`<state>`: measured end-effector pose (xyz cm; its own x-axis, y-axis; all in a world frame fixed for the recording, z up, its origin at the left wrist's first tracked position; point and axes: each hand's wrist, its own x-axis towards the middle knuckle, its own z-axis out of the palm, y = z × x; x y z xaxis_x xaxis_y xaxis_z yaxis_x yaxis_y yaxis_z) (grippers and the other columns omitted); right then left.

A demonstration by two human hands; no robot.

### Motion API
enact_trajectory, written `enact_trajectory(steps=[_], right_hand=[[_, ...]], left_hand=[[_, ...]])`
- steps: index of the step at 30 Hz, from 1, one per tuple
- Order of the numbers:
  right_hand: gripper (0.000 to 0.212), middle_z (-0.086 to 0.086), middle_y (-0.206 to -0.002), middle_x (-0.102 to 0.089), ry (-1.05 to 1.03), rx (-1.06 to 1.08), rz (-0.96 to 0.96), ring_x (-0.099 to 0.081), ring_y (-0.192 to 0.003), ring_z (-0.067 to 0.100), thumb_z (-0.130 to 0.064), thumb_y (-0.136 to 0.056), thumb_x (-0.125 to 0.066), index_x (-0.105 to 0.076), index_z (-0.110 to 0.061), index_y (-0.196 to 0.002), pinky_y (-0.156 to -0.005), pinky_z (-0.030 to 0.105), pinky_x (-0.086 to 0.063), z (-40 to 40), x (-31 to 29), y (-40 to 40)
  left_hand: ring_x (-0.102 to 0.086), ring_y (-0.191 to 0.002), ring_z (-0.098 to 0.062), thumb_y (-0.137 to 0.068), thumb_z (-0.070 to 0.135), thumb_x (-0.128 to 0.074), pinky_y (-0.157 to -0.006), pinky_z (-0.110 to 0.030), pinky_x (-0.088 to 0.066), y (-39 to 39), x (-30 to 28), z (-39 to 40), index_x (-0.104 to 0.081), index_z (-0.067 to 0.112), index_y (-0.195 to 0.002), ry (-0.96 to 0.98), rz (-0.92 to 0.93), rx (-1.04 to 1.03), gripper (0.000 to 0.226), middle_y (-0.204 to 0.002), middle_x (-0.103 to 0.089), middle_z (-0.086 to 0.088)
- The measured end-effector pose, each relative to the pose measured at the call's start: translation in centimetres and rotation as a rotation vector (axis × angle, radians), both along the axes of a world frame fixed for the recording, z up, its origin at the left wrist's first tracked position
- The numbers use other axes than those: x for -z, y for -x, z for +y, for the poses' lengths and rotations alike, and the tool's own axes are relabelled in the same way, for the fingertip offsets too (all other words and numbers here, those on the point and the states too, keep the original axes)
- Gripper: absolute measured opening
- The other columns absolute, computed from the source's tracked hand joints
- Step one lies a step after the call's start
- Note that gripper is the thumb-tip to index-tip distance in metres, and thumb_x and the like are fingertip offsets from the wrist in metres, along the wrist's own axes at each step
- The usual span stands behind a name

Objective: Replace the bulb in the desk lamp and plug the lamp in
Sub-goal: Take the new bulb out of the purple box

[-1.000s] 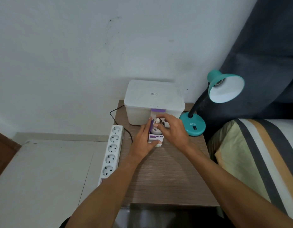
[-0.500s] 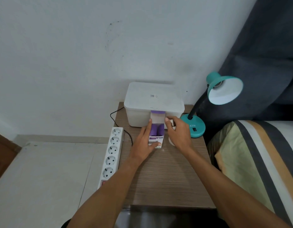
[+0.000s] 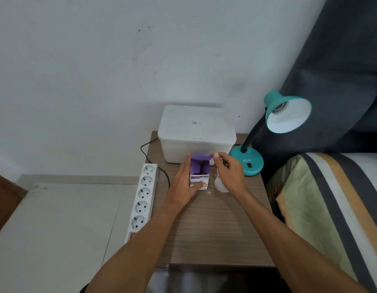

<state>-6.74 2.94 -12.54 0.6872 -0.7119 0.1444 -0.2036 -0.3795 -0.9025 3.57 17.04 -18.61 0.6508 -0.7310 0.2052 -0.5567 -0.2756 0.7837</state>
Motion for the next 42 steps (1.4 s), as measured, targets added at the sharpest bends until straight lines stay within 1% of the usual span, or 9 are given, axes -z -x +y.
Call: enact_trajectory(steps=[5, 8, 13, 19, 24, 27, 35, 39, 42], right_hand=[[0.016, -0.013, -0.096, -0.072, -0.056, -0.067, -0.023, -0.069, -0.091, 0.008, -0.03, -0.094, -0.065, -0.07, -0.026, -0.11, -0.073, 0.026, -0.059, 0.6, 0.6, 1.0], [0.022, -0.013, -0.101, -0.07, -0.073, -0.092, -0.019, -0.067, -0.097, 0.003, -0.024, -0.091, -0.07, -0.069, -0.025, -0.113, -0.08, 0.028, -0.059, 0.9, 1.1, 1.4], [0.029, -0.002, -0.104, -0.07, -0.095, -0.06, -0.023, -0.068, -0.097, 0.008, -0.024, -0.086, -0.076, -0.064, -0.017, -0.112, -0.075, 0.022, -0.058, 1.6, 1.5, 1.2], [0.033, 0.0, -0.106, -0.068, -0.105, 0.008, 0.058, -0.066, -0.097, 0.011, -0.026, -0.084, -0.078, -0.059, -0.021, -0.11, -0.076, 0.028, -0.06, 1.9, 1.5, 0.6], [0.035, -0.001, -0.101, -0.066, -0.126, 0.059, 0.144, -0.067, -0.09, 0.012, -0.025, -0.08, -0.079, -0.056, -0.025, -0.106, -0.073, 0.036, -0.061, 2.2, 0.9, -0.3], [0.035, -0.001, -0.098, -0.067, -0.128, 0.077, 0.179, -0.068, -0.087, 0.012, -0.027, -0.079, -0.078, -0.054, -0.026, -0.104, -0.072, 0.037, -0.061, 2.3, 0.7, -0.6], [0.019, 0.001, -0.094, -0.066, -0.127, 0.283, 0.15, -0.063, -0.088, 0.015, -0.023, -0.084, -0.068, -0.059, -0.016, -0.099, -0.078, 0.033, -0.053, 1.4, 0.0, 0.6], [0.022, -0.005, -0.092, -0.064, -0.125, 0.287, 0.113, -0.06, -0.085, 0.005, -0.02, -0.084, -0.07, -0.065, -0.013, -0.104, -0.072, 0.02, -0.048, 0.4, -0.1, 1.1], [0.025, -0.004, -0.099, -0.065, -0.12, 0.277, 0.098, -0.063, -0.092, 0.009, -0.021, -0.088, -0.069, -0.065, -0.013, -0.111, -0.074, 0.019, -0.049, 0.0, 0.0, 1.3]], left_hand=[[-0.048, -0.14, -0.02, -0.081, 0.027, -0.087, -0.112, -0.028, -0.039, 0.0, 0.2, -0.3, -0.016, 0.015, -0.163, 0.022, 0.006, -0.016, 0.11, -0.157, -0.043, -0.007], [-0.052, -0.136, -0.019, -0.081, 0.025, -0.087, -0.111, -0.034, -0.046, -0.1, 0.3, -0.3, -0.016, 0.015, -0.163, 0.044, 0.02, -0.012, 0.109, -0.154, -0.046, -0.006], [-0.054, -0.128, -0.01, -0.085, 0.02, -0.084, -0.104, -0.011, -0.042, 0.7, 0.1, 0.0, -0.015, 0.028, -0.161, 0.086, 0.055, 0.005, 0.102, -0.148, -0.052, -0.004], [-0.059, -0.128, -0.017, -0.086, 0.018, -0.083, -0.103, -0.033, -0.055, 1.0, 0.7, -0.1, -0.028, 0.031, -0.155, 0.148, 0.036, -0.018, 0.089, -0.145, -0.056, -0.008], [-0.059, -0.125, -0.011, -0.086, 0.024, -0.083, -0.102, -0.025, -0.054, 0.9, 0.8, 0.2, -0.034, 0.025, -0.157, 0.162, 0.044, -0.02, 0.086, -0.143, -0.057, -0.004], [-0.06, -0.123, -0.011, -0.087, 0.024, -0.082, -0.099, -0.028, -0.056, 0.7, 0.7, 0.3, -0.036, 0.024, -0.158, 0.165, 0.052, -0.017, 0.084, -0.138, -0.058, -0.004], [-0.058, -0.121, -0.017, -0.086, 0.015, -0.083, -0.099, -0.041, -0.057, -0.4, -0.1, -1.5, -0.039, 0.03, -0.156, 0.153, 0.042, -0.114, 0.084, -0.131, -0.055, -0.003], [-0.058, -0.123, -0.021, -0.088, 0.013, -0.081, -0.102, -0.037, -0.055, -0.5, -0.3, -2.1, -0.039, 0.029, -0.156, 0.121, -0.049, -0.1, 0.081, -0.134, -0.057, -0.008], [-0.06, -0.123, -0.021, -0.087, 0.009, -0.08, -0.103, -0.039, -0.054, 0.0, 0.0, -1.9, -0.047, 0.023, -0.152, 0.104, -0.089, -0.098, 0.074, -0.136, -0.06, -0.01]])
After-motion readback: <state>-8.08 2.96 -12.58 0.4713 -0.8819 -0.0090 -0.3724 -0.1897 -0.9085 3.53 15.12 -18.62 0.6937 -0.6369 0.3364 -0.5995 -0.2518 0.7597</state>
